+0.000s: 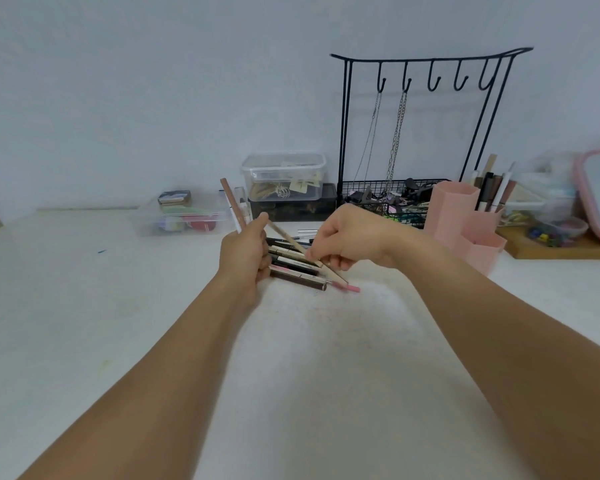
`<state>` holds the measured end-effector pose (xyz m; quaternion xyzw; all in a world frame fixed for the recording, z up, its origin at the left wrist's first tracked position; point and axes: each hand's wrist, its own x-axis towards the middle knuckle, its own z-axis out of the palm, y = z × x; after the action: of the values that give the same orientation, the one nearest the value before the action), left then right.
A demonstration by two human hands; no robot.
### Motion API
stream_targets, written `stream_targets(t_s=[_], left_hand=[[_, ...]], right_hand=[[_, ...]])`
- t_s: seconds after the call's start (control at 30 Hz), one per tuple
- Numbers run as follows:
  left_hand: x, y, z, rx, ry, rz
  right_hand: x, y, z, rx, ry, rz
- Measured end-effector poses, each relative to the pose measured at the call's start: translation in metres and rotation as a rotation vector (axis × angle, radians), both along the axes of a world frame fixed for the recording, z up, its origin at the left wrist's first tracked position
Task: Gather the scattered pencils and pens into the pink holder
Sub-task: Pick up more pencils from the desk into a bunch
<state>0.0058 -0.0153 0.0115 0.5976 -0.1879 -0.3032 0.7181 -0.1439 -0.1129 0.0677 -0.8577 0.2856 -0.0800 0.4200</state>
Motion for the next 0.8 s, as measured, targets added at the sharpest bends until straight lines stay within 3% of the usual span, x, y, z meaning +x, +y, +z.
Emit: stream_targets(t_s=[0.23, 0.37, 0.53, 0.8], left_hand=[[-0.018, 0.0, -0.003, -0.065, 0.039, -0.261], [-0.018, 0.006, 0.002, -0.055, 0.114, -0.294], [-0.019, 0.008, 0.004, -0.029, 0.125, -0.376], [-0.016, 0.007, 0.005, -0.021, 0.158, -0.534]], right_hand=[[0.012, 0.01, -0.006, 0.294, -0.378, -0.071], [0.018, 0.014, -0.015, 0.148, -0.415, -0.153], [0.021, 0.013, -0.023, 0.111, -0.44, -0.23], [0.019, 0.012, -0.026, 0.176, -0.448, -0.216]])
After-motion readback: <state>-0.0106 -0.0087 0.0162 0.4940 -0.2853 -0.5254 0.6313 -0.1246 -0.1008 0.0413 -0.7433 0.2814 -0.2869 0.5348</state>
